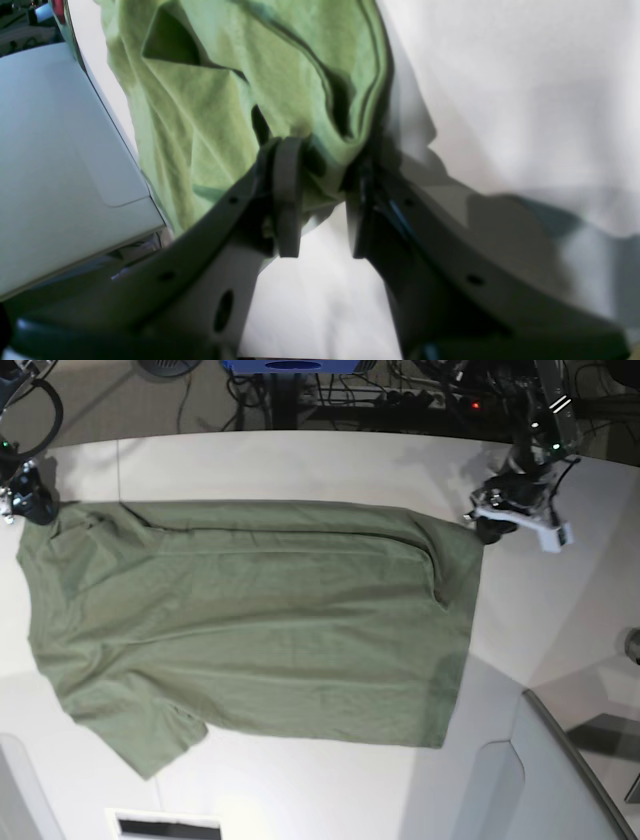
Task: Layout the t-shirt on the table in an organized manner, then fold the t-shirt properly
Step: 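Hold the hem corners with both grippers and adjust the shirt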
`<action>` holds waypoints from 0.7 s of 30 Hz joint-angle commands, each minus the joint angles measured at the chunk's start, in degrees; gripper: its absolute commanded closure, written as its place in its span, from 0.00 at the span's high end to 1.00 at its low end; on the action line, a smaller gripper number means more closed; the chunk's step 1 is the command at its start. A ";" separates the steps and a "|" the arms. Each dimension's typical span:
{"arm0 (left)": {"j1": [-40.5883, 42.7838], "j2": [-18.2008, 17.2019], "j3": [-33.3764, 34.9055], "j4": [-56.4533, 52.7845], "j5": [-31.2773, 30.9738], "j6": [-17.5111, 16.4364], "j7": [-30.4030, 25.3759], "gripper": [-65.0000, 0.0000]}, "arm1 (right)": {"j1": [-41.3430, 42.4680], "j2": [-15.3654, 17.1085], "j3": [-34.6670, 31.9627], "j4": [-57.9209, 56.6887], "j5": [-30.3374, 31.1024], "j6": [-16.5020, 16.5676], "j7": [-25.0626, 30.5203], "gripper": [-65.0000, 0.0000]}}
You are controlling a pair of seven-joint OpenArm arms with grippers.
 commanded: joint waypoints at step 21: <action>-5.03 0.07 -3.28 -14.18 -0.82 -8.02 -0.70 0.49 | -0.69 0.46 -0.18 -0.02 -3.66 -1.82 -0.33 0.24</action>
